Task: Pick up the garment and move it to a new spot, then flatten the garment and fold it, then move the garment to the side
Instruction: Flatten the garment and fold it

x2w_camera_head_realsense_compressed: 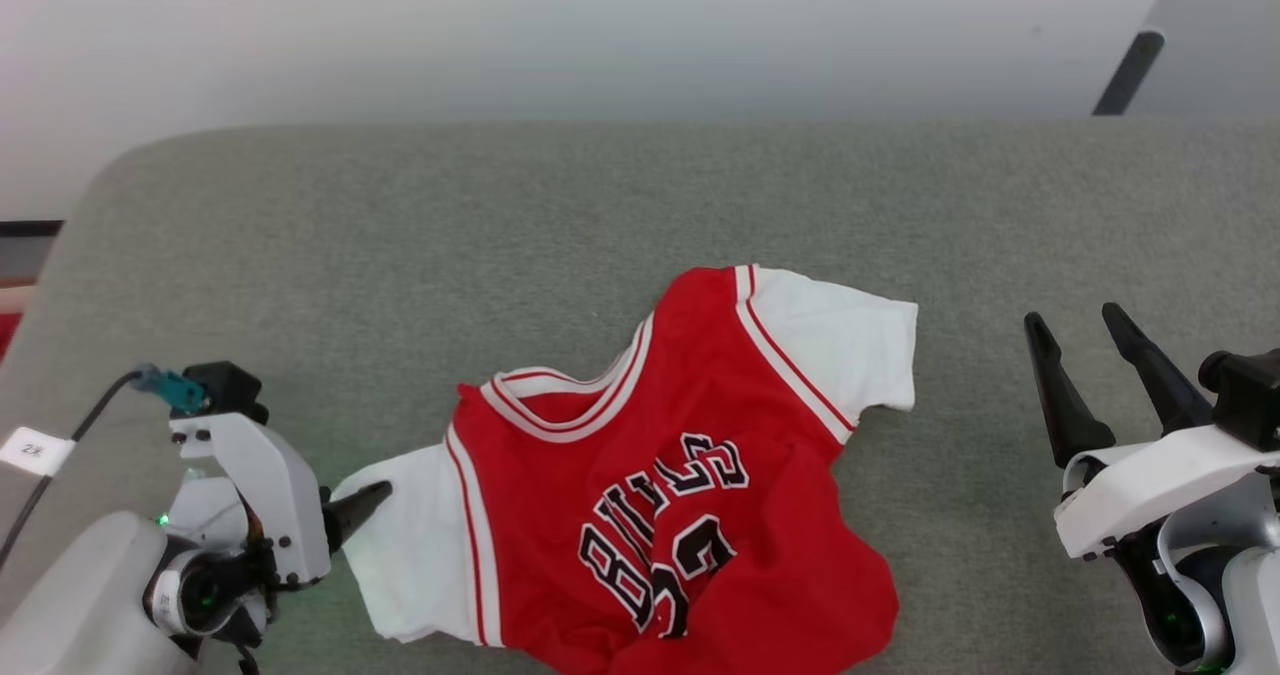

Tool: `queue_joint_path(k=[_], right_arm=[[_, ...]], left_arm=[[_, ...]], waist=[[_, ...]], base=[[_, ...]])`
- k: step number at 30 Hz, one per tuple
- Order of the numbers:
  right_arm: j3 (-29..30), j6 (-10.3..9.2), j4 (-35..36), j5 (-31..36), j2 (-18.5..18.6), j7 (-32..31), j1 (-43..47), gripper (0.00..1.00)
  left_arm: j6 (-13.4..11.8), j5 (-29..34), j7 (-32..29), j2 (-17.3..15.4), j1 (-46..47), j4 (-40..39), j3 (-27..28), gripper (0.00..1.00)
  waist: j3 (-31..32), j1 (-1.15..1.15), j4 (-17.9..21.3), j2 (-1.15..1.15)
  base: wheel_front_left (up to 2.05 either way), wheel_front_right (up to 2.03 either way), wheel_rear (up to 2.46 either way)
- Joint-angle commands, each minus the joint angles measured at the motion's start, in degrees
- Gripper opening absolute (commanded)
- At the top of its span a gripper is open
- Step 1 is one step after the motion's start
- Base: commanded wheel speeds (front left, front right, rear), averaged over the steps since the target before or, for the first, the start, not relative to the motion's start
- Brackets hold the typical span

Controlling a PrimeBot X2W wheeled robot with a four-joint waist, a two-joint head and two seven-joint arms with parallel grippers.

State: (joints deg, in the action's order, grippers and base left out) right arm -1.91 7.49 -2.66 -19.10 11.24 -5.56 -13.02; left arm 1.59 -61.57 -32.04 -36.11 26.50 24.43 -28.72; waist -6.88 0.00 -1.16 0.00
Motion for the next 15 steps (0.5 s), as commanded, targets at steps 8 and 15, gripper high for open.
queue_joint_path(k=[8,15], right_arm=[[0.2,0.0,0.0,0.2,0.2,0.1,-1.4,1.0],[0.1,0.0,0.2,0.2,0.4,-0.5,-1.8,1.0]], left_arm=[[1.8,2.2,-0.7,1.9,3.8,9.4,-2.7,1.0],[2.6,2.5,-0.7,4.0,5.3,16.1,-3.8,1.0]], waist=[[-2.5,0.0,2.1,0.0],[-2.7,0.0,2.0,0.0]], base=[[0.0,0.0,0.0],[0.0,0.0,0.0]])
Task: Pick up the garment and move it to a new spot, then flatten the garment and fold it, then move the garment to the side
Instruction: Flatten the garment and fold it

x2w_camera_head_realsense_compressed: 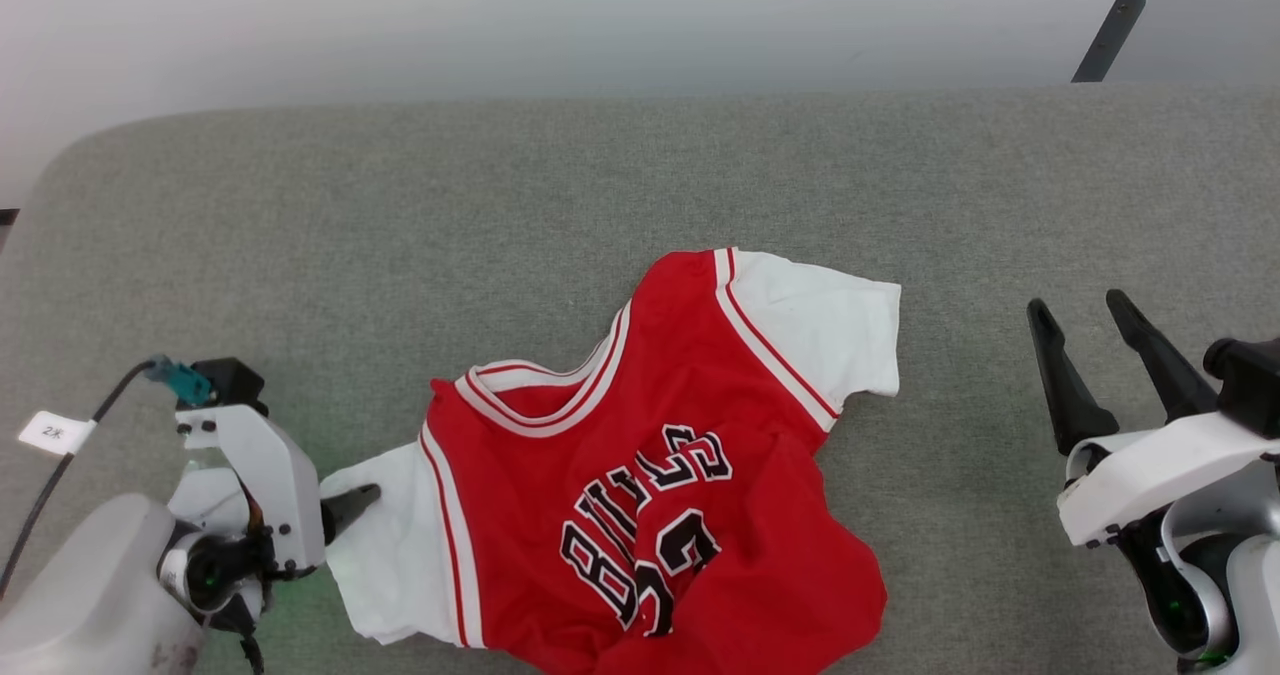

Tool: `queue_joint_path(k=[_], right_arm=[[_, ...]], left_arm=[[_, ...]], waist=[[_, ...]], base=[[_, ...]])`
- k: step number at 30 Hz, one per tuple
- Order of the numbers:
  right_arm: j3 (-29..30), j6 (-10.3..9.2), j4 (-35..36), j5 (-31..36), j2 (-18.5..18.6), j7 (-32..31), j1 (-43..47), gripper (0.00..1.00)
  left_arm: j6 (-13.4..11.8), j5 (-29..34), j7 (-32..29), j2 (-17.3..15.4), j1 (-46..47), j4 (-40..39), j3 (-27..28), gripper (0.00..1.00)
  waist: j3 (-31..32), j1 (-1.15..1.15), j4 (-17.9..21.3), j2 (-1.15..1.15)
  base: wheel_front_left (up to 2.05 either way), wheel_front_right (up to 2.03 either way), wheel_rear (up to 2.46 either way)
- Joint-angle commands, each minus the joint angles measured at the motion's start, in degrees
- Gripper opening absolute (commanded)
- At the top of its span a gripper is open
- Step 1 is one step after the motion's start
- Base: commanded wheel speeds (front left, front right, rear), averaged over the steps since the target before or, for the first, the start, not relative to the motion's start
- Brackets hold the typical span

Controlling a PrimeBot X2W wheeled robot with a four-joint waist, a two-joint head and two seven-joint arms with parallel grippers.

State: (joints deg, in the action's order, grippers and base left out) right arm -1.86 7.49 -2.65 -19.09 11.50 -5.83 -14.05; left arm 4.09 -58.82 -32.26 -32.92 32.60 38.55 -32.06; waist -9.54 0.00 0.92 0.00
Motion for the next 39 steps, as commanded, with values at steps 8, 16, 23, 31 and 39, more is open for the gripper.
queue_joint_path(k=[8,16,23,31,39], right_arm=[[0.0,0.0,0.3,-0.3,0.3,-1.0,-1.0,1.0],[-1.9,0.0,-1.1,-3.2,1.7,-8.5,-3.6,1.0],[-3.1,0.0,-5.1,-6.4,4.5,-20.0,-8.9,1.0],[-4.8,0.0,-11.5,-7.4,7.1,-25.6,-15.1,1.0],[-5.2,0.0,-19.5,-8.4,8.2,-29.5,-20.0,1.0]], left_arm=[[0.8,-1.9,-1.7,3.2,0.3,6.6,-0.6,0.0],[2.1,-1.2,0.2,4.5,3.1,7.9,-1.1,0.0],[2.7,-0.2,1.1,6.7,5.6,8.6,-2.4,0.0],[3.2,0.8,2.3,9.1,8.9,8.4,-4.2,0.0],[3.3,0.8,3.7,10.8,11.3,8.0,-5.7,0.0]], waist=[[-0.1,0.0,-0.4,0.0],[0.2,0.0,-1.7,0.0],[-0.7,0.0,-4.7,0.0],[-3.4,0.0,-8.2,0.0],[-6.8,0.0,-10.8,0.0]], base=[[0.0,0.0,0.0],[0.0,0.0,0.0],[0.0,0.0,0.0],[0.0,0.0,0.0],[0.0,0.0,0.0]])
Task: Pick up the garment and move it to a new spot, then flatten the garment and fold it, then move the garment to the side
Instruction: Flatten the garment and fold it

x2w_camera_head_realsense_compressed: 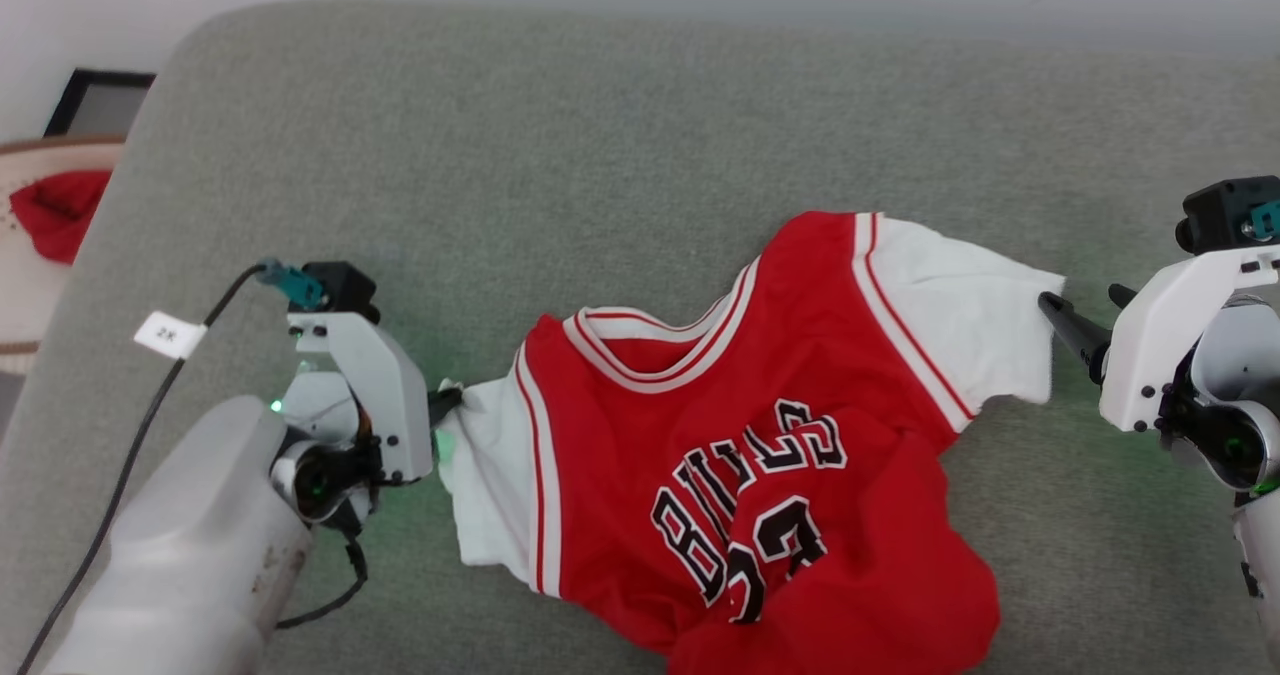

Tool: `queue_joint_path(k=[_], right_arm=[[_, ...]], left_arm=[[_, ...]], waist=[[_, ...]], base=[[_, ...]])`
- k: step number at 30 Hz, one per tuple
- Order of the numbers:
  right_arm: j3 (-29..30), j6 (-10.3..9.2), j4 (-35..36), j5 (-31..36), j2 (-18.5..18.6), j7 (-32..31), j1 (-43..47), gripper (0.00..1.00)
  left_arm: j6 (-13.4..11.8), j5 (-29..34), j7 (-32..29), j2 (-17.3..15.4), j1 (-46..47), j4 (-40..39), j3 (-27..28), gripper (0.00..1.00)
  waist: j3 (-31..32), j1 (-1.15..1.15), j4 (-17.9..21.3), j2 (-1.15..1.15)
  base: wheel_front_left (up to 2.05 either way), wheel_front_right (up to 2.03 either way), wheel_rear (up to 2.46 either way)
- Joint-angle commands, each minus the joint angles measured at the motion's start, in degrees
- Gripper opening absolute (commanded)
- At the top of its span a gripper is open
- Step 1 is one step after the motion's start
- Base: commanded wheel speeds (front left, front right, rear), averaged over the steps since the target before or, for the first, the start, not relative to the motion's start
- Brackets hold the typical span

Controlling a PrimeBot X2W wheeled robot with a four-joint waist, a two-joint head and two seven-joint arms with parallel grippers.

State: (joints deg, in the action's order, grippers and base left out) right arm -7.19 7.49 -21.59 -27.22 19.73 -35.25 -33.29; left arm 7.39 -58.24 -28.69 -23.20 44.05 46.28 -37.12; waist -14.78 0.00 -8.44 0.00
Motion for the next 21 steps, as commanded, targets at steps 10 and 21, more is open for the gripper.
queue_joint_path(k=[10,21], right_arm=[[-1.5,0.0,-11.1,-1.9,-1.6,-5.1,-5.1,1.0],[-2.2,0.0,-17.5,-5.1,-2.2,-10.5,-11.9,0.0]], left_arm=[[-0.1,-1.1,1.1,1.7,1.5,0.4,-2.4,0.0],[-0.2,-3.5,0.5,-0.1,4.2,1.2,-3.5,0.0]], waist=[[-4.3,0.0,-2.7,0.0],[-3.8,0.0,-2.3,0.0]], base=[[0.0,0.0,0.0],[0.0,0.0,0.0]])
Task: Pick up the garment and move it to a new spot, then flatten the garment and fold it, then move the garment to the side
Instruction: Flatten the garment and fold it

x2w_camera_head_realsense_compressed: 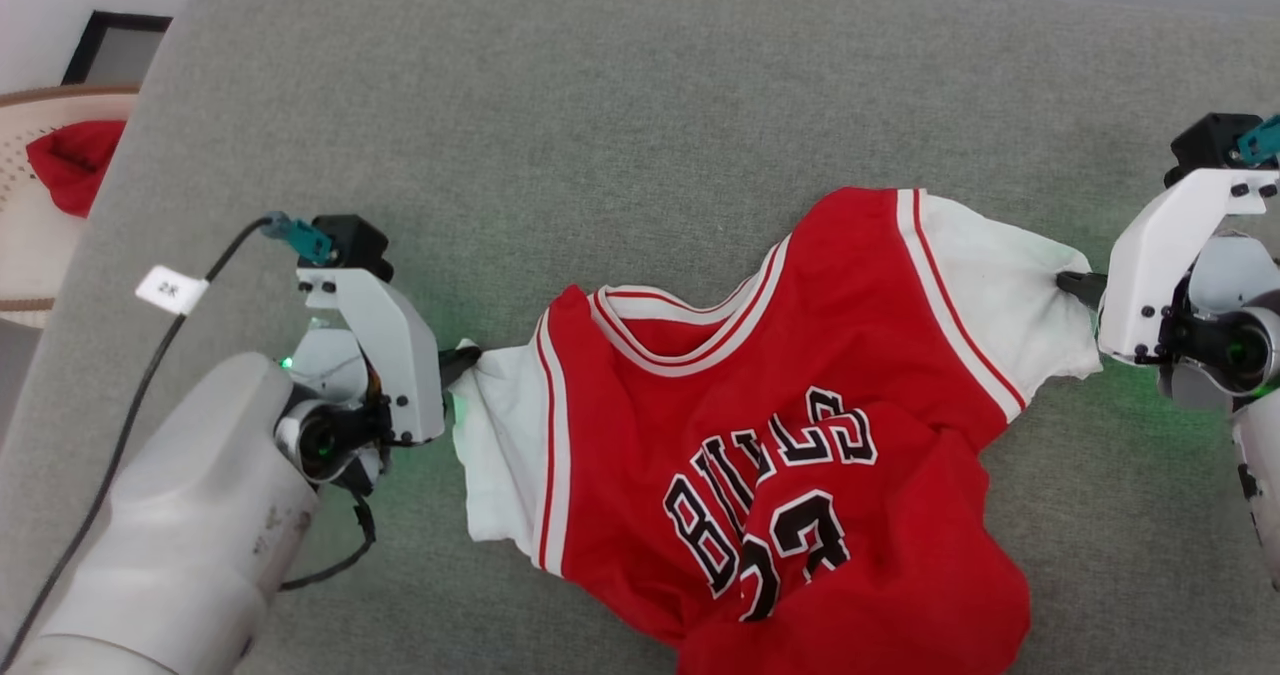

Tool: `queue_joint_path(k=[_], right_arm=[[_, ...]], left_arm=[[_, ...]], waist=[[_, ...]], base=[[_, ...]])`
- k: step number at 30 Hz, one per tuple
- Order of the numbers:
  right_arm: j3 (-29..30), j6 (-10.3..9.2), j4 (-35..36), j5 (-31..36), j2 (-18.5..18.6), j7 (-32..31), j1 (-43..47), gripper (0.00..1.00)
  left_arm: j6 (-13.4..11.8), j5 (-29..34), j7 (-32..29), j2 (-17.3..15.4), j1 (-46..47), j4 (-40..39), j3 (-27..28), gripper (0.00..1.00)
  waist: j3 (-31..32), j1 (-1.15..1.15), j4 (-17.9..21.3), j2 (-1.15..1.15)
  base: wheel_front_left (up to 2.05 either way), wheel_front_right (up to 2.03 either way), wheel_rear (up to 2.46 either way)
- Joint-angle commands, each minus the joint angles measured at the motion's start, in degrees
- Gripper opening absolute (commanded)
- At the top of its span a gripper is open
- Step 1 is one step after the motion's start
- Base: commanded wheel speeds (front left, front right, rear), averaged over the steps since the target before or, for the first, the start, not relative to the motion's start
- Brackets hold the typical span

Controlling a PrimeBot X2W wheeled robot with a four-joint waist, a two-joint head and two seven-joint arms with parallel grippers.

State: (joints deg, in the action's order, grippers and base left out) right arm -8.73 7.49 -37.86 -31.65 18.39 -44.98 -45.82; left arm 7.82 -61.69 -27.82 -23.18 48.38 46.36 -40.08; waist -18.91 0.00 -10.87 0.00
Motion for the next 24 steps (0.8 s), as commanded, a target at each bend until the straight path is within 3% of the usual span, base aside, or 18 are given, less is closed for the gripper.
queue_joint_path(k=[1,13,24], right_arm=[[-0.9,0.0,-1.1,-0.9,-0.6,-0.7,-0.2,0.0],[-4.0,0.0,1.0,-4.4,0.7,4.0,-9.7,0.0],[-8.0,0.01,1.0,-2.4,-0.5,17.7,-19.0,0.0]], left_arm=[[-0.6,-0.1,-0.5,-0.5,0.3,1.1,-0.7,0.0],[-0.4,0.8,-3.8,-4.7,8.9,-0.3,-1.9,0.0],[-0.7,3.7,-1.8,-5.4,20.3,-0.5,-1.0,0.0]], waist=[[0.6,0.0,0.3,0.0],[8.1,0.0,2.4,0.0],[14.0,0.0,4.5,0.0]], base=[[0.0,0.0,0.0],[0.0,0.0,0.0],[0.0,0.0,0.0]])
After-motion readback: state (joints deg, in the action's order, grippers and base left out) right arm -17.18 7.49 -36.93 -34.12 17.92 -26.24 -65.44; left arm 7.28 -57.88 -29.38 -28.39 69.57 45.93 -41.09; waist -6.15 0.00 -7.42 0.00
